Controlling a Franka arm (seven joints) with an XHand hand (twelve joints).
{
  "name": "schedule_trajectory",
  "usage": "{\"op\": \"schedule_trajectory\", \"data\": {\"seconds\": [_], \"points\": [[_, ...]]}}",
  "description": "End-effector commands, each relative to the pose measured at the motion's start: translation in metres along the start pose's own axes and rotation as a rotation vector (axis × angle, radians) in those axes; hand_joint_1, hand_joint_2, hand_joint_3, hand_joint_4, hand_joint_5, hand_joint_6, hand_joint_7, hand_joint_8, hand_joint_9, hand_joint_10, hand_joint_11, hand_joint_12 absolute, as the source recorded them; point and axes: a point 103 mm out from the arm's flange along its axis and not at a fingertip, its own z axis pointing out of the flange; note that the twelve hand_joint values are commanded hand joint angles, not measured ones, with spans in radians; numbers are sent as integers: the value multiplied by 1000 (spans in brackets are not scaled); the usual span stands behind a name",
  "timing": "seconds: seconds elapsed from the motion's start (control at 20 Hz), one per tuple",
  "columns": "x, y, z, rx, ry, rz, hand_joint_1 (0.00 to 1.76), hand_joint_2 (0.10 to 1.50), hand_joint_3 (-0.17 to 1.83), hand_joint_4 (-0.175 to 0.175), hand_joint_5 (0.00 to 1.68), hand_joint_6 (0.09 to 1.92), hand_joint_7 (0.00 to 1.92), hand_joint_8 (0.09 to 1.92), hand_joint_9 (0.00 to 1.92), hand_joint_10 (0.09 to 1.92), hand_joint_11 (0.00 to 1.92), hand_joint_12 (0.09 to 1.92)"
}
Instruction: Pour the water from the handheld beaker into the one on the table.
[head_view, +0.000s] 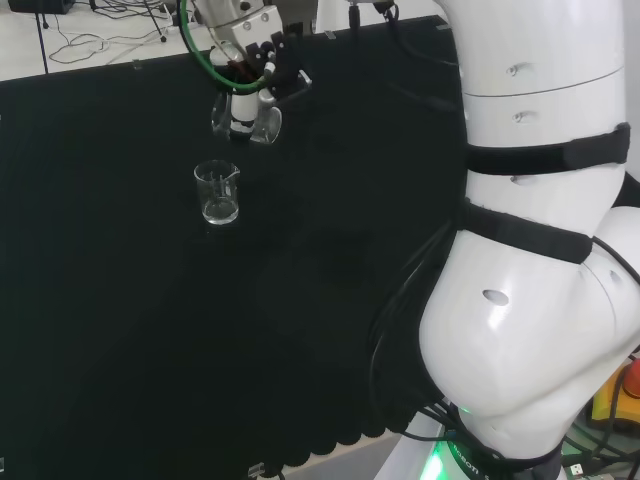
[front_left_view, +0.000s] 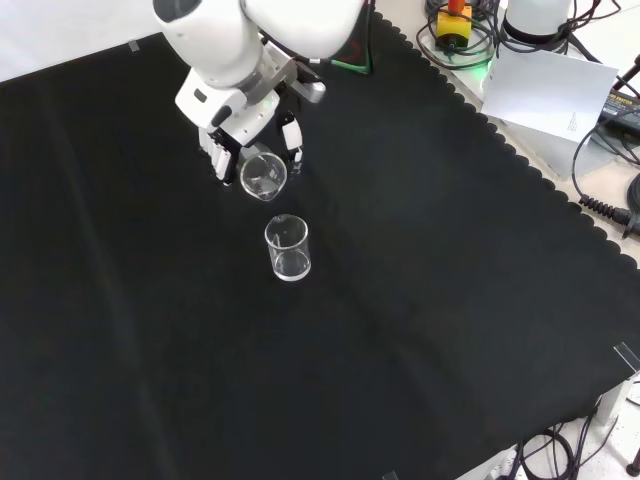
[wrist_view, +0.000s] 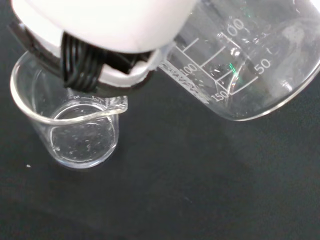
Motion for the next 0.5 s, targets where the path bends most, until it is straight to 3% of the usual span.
{"op": "schedule_trajectory", "data": {"seconds": [0.05,0.5], "points": [[-21,6,6,-18,81,-18,1349,710,699,-175,1052,1034,1088,1066,1202,942,1040,850],[-50,6,24,-60,199,-54,1393,719,666,-175,1047,1024,1071,1090,1147,922,1037,847]]}}
